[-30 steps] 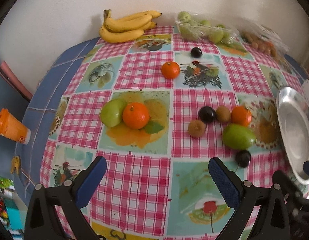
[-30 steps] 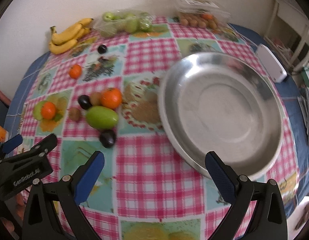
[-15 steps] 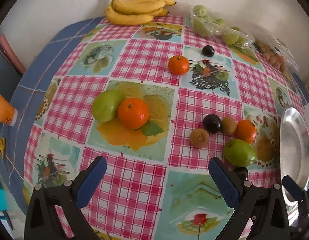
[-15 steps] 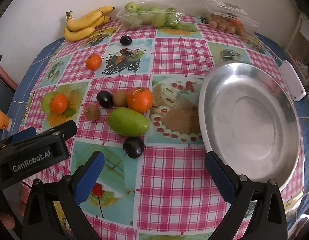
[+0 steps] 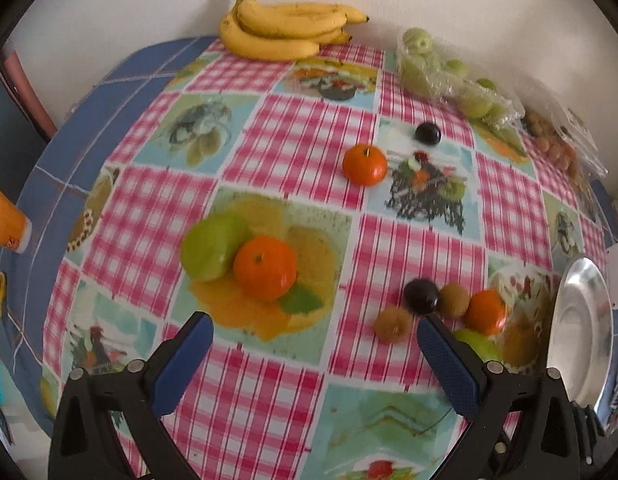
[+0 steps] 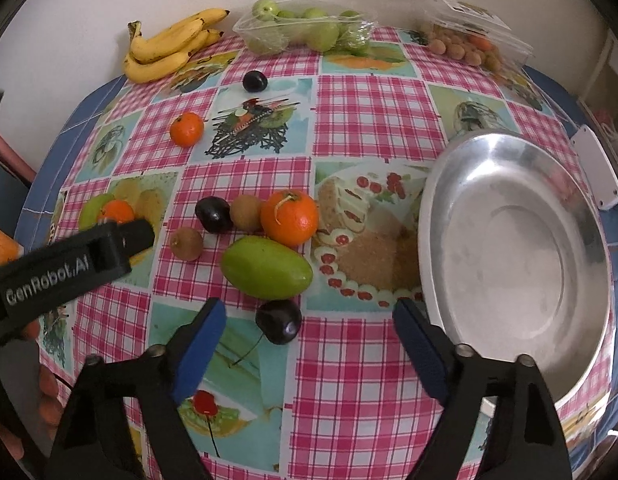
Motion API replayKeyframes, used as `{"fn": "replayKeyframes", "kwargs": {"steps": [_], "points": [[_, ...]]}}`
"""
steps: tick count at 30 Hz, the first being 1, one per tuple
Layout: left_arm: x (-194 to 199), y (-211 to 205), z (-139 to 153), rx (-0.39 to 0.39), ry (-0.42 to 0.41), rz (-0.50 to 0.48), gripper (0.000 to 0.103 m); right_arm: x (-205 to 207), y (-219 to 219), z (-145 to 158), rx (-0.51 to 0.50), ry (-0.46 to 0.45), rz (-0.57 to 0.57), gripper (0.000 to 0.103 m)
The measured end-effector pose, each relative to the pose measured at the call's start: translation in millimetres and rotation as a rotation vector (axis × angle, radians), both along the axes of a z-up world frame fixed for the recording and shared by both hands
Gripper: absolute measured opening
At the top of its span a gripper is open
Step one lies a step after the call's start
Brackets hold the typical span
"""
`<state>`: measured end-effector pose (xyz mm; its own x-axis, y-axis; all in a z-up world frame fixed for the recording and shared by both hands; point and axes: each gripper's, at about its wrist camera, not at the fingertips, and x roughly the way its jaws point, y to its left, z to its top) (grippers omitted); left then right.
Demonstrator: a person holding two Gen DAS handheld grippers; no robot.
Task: Organize fruits
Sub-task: 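Grasp the dark plum with the right tool while the left tool grasps the brown kiwi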
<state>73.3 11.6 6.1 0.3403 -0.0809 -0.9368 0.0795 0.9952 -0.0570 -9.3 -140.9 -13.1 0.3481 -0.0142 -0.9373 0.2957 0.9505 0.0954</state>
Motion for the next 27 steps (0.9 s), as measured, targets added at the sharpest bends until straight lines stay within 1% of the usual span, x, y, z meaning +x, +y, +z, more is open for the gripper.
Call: {"fn": "replayKeyframes", "kwargs": {"steps": [4,5,7,13,17,20,22,24,27], "points": [[6.3,2.3,-1.8,-0.025,0.001,0.007,0.103,7.1,1.3,-5.2,0.001,0.029,0.004,0.067],[6.2,3.0,-3.3,-0.030,0.005,0.007,0.103,8.2,1.6,-7.2,0.002,0.038,0.005,0.065],[6.0,3.8,-7.9,-0.044,0.026,0.006,0.103,9.7,2.7,-12.4,0.003,0.063,0.011,0.056],[1.5,1.9,-17.8,-0.049,0.060,0.009,0.103,9.8,4.6,-19.4,0.024,0.079,0.023,0.050],[1.0,2.5,-19.2,-0.079,0.073,0.012,0.103,6.9,8.9,-21.1,0.046,0.082,0.039,0.046],[1.0,0.3,-20.7,-0.075,0.085,0.001,0.103,7.3,11.4,-22.1,0.047,0.091,0.046,0.041],[0.2,-1.0,-20.8,-0.067,0.088,-0.006,0.103,10.2,14.4,-23.8,0.056,0.089,0.054,0.031],[2.1,-2.1,-21.5,-0.068,0.098,-0.003,0.103,10.5,12.9,-21.8,0.059,0.079,0.052,0.028],[2.7,-1.4,-21.3,-0.068,0.106,0.007,0.103,8.6,11.1,-17.2,0.064,0.063,0.046,0.027]]}}
